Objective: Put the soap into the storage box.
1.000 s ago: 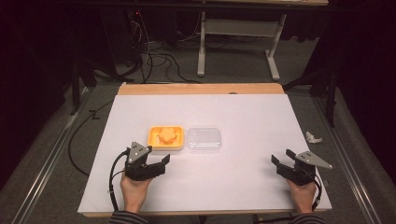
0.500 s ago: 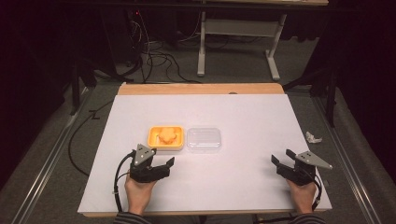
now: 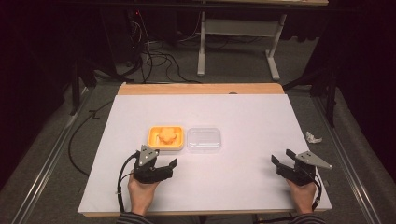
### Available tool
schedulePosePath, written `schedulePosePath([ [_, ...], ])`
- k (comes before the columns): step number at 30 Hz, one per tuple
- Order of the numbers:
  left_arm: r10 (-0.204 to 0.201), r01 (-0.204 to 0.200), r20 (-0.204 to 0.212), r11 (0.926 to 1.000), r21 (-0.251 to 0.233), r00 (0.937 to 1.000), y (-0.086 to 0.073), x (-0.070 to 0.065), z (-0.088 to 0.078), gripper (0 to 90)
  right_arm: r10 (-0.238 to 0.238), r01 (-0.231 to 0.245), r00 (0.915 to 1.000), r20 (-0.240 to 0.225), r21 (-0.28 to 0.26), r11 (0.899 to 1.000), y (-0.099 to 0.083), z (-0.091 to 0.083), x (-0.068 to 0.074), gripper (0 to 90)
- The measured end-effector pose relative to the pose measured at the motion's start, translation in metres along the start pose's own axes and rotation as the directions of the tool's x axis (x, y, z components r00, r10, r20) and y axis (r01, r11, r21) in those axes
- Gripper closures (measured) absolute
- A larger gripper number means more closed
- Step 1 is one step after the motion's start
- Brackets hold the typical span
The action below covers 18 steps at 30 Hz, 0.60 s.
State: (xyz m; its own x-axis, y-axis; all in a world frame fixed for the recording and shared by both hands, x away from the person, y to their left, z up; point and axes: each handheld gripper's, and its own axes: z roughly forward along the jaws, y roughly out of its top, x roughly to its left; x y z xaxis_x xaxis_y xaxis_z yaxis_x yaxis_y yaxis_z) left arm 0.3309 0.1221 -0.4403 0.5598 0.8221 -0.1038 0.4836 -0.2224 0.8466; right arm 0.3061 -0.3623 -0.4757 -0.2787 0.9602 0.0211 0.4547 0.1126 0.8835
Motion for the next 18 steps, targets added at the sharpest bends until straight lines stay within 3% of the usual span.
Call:
schedulePosePath([
  [18, 0.022, -0.022, -0.001, 0.9993, 0.032, 0.9998, -0.003, -0.006, 0.015, 23.6, -0.002, 0.002, 1.0, 0.0, 0.002, 1.0, 0.0, 0.0, 0.0, 31.7],
])
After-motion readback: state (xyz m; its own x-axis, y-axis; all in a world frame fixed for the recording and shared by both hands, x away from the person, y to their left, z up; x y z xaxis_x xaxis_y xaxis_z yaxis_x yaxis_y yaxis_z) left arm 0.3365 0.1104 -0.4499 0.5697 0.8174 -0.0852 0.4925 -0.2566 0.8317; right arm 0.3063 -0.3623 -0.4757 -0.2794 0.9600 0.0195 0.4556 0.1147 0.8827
